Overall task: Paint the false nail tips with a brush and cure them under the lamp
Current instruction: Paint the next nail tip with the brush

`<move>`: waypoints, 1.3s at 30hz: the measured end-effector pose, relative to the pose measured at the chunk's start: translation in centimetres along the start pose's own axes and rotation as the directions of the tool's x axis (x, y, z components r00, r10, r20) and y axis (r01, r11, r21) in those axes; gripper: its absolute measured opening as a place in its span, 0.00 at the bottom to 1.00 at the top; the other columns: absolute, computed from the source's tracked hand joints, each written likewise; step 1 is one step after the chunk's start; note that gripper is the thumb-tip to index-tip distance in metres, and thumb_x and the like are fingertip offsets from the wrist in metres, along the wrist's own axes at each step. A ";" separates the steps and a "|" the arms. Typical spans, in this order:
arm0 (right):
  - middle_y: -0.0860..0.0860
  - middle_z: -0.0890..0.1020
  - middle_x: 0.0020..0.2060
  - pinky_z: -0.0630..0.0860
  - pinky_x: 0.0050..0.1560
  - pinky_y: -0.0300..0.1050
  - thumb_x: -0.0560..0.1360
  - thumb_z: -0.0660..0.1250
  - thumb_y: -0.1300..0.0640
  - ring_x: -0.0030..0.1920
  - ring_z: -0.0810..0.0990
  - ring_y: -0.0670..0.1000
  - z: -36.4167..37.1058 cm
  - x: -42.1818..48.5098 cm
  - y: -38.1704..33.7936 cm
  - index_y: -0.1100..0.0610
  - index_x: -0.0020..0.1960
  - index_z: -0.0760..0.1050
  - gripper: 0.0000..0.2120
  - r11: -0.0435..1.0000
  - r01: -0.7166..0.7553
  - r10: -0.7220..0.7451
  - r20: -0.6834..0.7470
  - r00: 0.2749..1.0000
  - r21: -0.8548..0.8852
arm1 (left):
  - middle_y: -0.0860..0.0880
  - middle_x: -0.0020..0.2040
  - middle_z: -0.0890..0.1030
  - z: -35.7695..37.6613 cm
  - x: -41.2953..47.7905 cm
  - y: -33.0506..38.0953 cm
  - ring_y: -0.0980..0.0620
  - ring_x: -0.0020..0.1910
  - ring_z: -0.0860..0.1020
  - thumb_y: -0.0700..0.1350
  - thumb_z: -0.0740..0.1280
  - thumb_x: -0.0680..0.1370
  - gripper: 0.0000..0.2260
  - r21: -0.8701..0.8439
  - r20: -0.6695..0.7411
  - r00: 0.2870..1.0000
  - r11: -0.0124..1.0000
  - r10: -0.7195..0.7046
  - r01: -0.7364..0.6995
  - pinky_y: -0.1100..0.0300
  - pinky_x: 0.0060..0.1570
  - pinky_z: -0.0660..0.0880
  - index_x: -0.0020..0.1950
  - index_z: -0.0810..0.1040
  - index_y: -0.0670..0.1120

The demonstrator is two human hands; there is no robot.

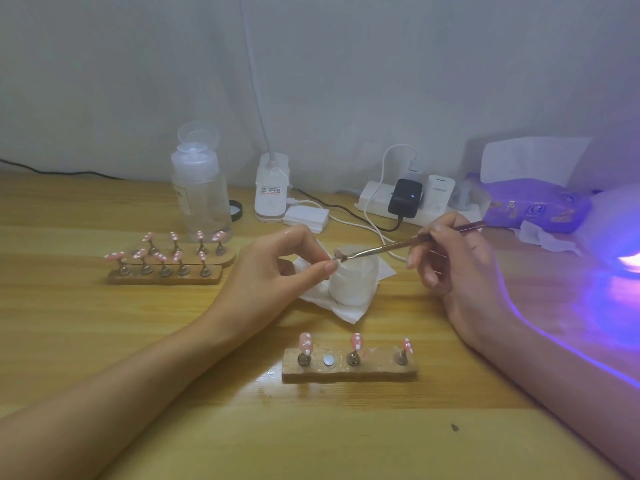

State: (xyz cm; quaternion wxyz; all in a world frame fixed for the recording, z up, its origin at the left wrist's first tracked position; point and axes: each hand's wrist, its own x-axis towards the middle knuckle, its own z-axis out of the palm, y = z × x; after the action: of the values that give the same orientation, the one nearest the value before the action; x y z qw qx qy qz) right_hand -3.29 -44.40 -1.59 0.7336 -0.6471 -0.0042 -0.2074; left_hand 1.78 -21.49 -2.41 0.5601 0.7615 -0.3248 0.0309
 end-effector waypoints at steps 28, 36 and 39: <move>0.54 0.79 0.27 0.57 0.26 0.40 0.82 0.57 0.61 0.23 0.67 0.47 0.0 -0.1 -0.2 0.54 0.40 0.68 0.12 0.999 -0.036 0.035 -0.039 0.999 -0.012 | 0.56 0.42 0.82 0.0 0.0 -0.3 0.59 0.26 0.69 0.46 0.73 0.76 0.05 0.002 -0.001 1.000 1.000 0.020 -0.020 0.70 0.29 0.66 0.41 0.80 0.50; 0.54 0.79 0.27 0.58 0.24 0.38 0.82 0.57 0.61 0.24 0.68 0.48 0.1 -0.2 -0.3 0.53 0.39 0.68 0.13 0.999 -0.037 0.036 -0.032 0.999 -0.028 | 0.57 0.42 0.82 0.0 0.0 -0.5 0.57 0.26 0.69 0.46 0.73 0.77 0.05 0.020 0.001 0.999 0.999 0.034 -0.034 0.69 0.29 0.66 0.41 0.80 0.52; 0.53 0.79 0.27 0.60 0.23 0.36 0.82 0.57 0.60 0.23 0.68 0.47 0.1 -0.2 -0.5 0.53 0.40 0.68 0.12 1.000 -0.007 0.008 -0.045 0.999 0.020 | 0.56 0.43 0.82 0.0 0.0 -0.5 0.59 0.26 0.69 0.46 0.73 0.76 0.04 0.034 0.000 0.999 0.998 0.044 -0.044 0.69 0.29 0.66 0.42 0.81 0.52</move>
State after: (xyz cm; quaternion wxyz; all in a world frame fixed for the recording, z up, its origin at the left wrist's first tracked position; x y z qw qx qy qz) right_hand -3.62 -44.31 -1.19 0.7406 -0.6351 0.0127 -0.2191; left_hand 2.07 -21.43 -2.80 0.5463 0.7636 -0.3406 0.0492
